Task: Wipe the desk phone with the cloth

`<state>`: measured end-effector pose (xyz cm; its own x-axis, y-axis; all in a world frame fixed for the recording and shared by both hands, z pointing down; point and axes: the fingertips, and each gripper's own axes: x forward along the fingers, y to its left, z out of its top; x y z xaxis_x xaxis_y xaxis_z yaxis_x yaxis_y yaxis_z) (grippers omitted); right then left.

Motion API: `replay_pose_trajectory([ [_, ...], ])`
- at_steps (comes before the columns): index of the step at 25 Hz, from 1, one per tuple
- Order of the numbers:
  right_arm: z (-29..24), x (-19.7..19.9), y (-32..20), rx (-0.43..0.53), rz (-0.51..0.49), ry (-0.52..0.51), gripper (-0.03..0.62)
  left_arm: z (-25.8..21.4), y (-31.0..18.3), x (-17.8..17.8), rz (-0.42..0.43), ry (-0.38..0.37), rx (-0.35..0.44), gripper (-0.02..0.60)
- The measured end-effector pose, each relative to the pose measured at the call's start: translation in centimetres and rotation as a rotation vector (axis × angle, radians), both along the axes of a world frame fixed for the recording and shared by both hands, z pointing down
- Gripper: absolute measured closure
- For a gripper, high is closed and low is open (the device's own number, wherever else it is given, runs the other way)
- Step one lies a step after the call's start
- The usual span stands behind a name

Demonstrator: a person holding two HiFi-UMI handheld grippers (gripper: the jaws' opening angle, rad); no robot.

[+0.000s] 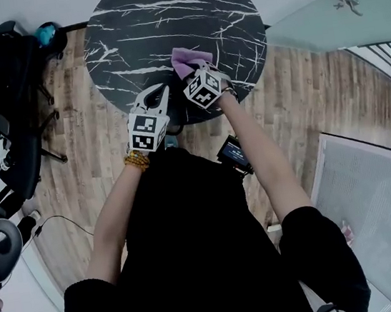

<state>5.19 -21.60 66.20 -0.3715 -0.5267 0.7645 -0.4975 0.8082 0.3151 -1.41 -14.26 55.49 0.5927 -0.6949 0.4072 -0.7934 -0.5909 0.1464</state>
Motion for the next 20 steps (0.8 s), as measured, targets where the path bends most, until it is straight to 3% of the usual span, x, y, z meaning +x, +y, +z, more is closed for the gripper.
replay_pose_trajectory([
  [8, 0.3, -0.2, 0.1, -0.064, 0.001, 0.003, 0.536, 0.1, 0.2, 1.5, 0.025, 0.002, -0.007, 0.568],
  [20, 0.8, -0.5, 1.4, -0.059, 0.004, 0.01, 0.536, -0.1, 0.5, 1.6, 0.045, -0.004, -0.004, 0.568],
])
